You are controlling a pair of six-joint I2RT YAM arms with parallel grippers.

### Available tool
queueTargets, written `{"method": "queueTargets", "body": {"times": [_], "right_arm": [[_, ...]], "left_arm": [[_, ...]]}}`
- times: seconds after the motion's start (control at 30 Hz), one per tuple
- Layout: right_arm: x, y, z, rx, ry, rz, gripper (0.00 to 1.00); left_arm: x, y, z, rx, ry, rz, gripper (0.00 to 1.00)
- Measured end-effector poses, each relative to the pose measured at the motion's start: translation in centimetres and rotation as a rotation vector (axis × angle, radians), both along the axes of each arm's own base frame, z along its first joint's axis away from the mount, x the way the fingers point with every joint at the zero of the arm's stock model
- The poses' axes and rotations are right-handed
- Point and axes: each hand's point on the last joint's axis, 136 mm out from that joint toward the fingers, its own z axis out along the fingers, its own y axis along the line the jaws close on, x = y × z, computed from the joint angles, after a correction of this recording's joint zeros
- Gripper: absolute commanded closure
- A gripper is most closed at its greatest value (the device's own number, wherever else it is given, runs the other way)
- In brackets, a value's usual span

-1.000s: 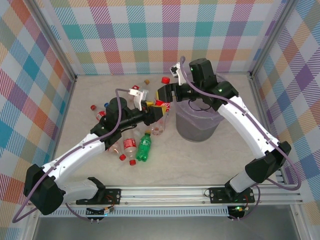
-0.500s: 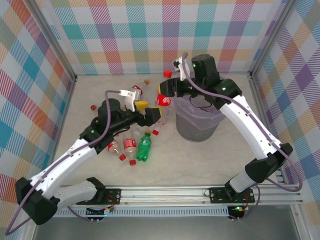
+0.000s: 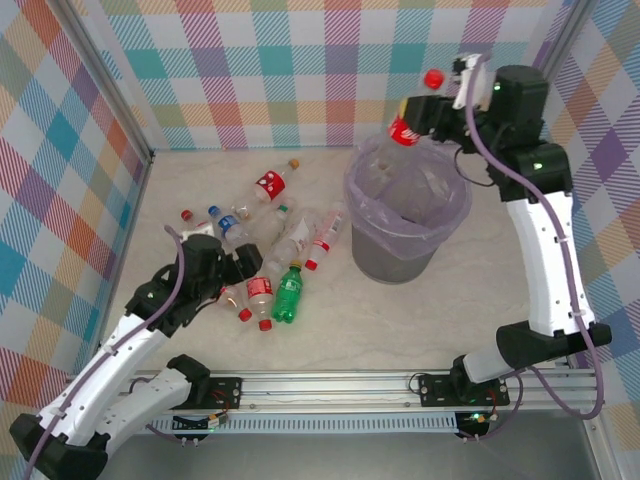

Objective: Put the plastic bottles in the bin

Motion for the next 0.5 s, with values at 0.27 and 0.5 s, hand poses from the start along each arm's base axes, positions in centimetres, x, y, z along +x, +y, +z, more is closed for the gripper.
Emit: {"method": "queueTargets", "body": {"times": [0.27, 0.5], "right_arm": [[-0.1, -3.4, -1.0, -0.018, 0.032, -0.065, 0.48], [2.0, -3.4, -8.6, -0.109, 0.207, -0.079, 0.51]], "left_arm": [[-0.5, 2.7, -1.1, 0.0, 0.016, 0.155, 0.11], [-1.0, 4.5, -4.0, 0.012, 0.08, 0.23, 0.07]]}}
